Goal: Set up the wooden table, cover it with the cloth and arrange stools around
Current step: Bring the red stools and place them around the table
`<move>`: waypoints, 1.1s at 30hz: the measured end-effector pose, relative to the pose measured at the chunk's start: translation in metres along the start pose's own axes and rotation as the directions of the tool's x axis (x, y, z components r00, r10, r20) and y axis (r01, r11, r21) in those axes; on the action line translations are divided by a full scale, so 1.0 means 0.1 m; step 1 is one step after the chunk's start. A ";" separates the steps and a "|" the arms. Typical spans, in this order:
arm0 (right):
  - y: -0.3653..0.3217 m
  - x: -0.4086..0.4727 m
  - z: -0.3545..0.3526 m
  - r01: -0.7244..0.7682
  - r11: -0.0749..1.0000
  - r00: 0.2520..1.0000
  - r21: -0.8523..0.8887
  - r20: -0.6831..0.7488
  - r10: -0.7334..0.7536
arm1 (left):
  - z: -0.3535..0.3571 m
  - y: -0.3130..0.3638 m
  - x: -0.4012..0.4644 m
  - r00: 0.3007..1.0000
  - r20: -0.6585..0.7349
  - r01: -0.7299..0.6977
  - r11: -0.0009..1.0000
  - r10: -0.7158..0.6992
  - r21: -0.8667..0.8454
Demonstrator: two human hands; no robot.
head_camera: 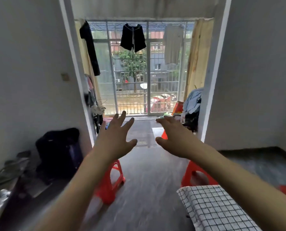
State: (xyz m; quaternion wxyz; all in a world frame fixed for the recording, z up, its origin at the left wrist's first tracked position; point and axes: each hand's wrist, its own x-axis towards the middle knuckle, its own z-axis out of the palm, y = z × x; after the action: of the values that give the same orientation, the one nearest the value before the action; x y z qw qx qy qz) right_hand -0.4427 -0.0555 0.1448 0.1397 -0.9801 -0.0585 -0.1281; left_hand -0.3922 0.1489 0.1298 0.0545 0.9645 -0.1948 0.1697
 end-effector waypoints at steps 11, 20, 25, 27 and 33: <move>-1.17 0.74 0.81 0.241 0.969 0.953 0.061 0.173 -0.248 | -0.03 -1.35 -0.53 0.953 0.064 0.294 0.955 -0.297 0.043; -1.43 1.65 1.40 0.320 0.941 0.923 0.110 0.189 -0.335 | 0.27 -2.08 -0.22 0.916 0.090 0.383 0.919 -0.391 0.093; -1.39 2.36 1.60 0.355 0.920 0.914 0.164 0.146 -0.379 | 0.41 -2.37 0.41 0.920 0.075 0.376 0.921 -0.384 0.095; -1.38 2.65 1.66 0.365 0.913 0.910 0.183 0.135 -0.391 | 0.47 -2.48 0.66 0.921 0.075 0.374 0.922 -0.382 0.104; -1.39 3.40 1.95 0.390 0.893 0.889 0.223 0.161 -0.429 | 0.64 -2.86 1.14 0.903 0.087 0.412 0.906 -0.420 0.100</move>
State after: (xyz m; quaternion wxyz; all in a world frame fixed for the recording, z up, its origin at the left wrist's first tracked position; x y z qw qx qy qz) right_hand -0.0916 0.1601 0.0910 0.1929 -0.9361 -0.2904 -0.0465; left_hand -0.1613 0.3594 0.0979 0.0407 0.9929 0.0198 0.1104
